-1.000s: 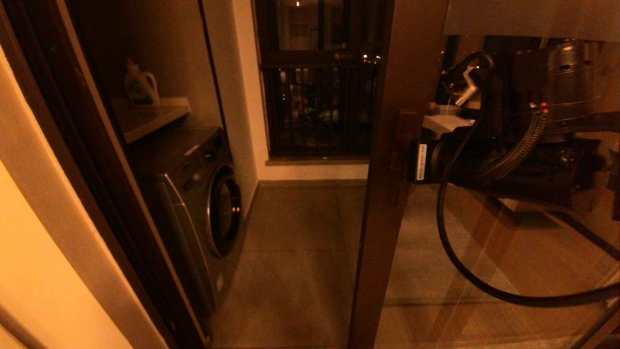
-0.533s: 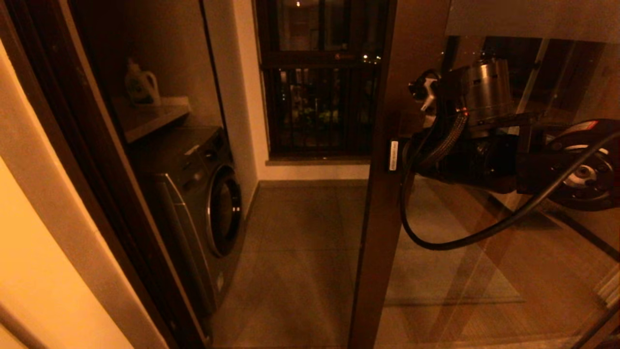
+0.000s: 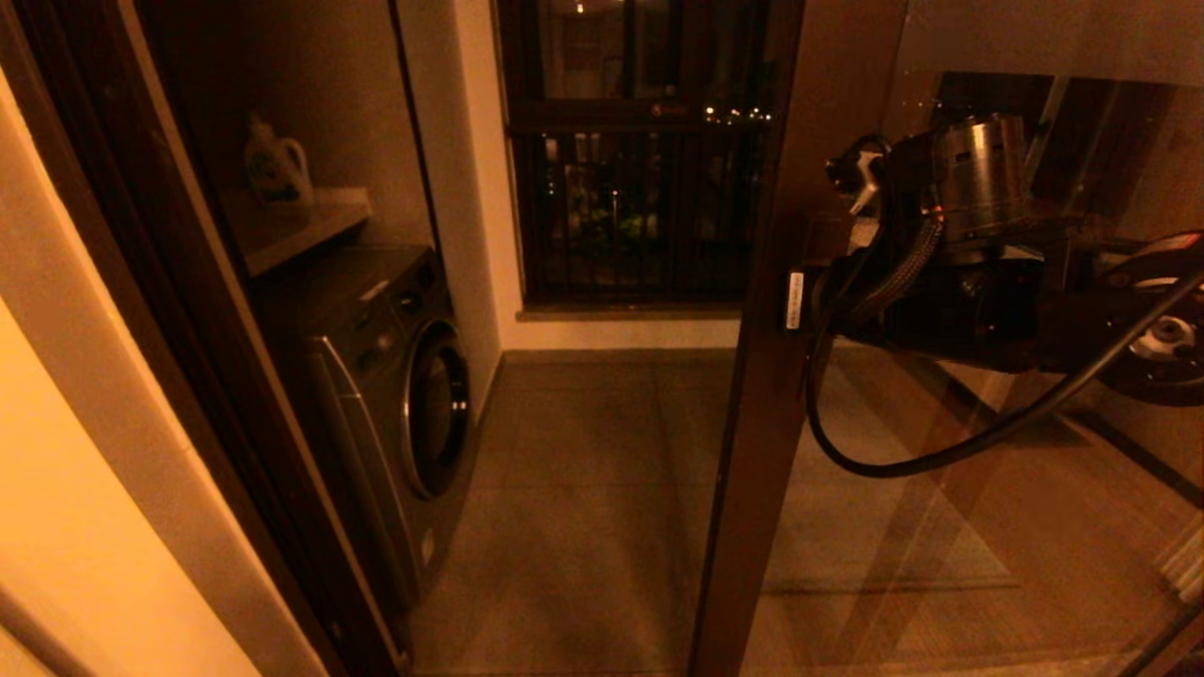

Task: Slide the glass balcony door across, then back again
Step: Open the slid door

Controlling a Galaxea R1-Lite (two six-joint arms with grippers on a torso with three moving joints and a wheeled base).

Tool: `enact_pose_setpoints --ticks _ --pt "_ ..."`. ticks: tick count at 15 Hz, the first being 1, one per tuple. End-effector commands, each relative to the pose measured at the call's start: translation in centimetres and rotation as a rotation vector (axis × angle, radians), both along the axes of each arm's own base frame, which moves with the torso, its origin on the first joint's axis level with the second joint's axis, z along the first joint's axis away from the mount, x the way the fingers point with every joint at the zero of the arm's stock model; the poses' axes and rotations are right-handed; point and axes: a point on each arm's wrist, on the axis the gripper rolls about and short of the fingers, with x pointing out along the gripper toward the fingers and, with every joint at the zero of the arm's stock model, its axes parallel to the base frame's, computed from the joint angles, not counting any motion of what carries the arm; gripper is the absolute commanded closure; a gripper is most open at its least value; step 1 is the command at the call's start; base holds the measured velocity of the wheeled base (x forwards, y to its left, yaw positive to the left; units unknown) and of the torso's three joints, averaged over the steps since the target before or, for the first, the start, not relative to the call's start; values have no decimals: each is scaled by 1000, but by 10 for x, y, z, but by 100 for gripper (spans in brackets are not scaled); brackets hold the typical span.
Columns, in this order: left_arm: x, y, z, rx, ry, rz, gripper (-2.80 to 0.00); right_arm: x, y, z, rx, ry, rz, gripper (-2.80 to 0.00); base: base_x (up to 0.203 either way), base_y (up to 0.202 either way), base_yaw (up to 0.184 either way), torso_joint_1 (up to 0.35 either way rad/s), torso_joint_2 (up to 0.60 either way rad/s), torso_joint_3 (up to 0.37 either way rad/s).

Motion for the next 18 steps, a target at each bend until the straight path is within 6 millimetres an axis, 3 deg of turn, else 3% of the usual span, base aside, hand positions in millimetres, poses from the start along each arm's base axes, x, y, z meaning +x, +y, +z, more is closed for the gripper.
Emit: enact_pose_setpoints --ticks 1,9,13,18 --pt "0 0 0 -1 2 1 0 -7 -7 1 0 1 -11 0 0 0 0 0 0 0" --pt "0 0 0 -1 2 1 0 -13 -52 0 14 17 -95 0 0 0 0 0 0 0" --pt "0 0 0 -1 0 1 0 -21 -57 4 17 3 -100 0 0 0 0 0 0 0" --pt "0 0 0 -1 0 1 0 -22 -83 2 20 12 -151 0 0 0 0 0 0 0"
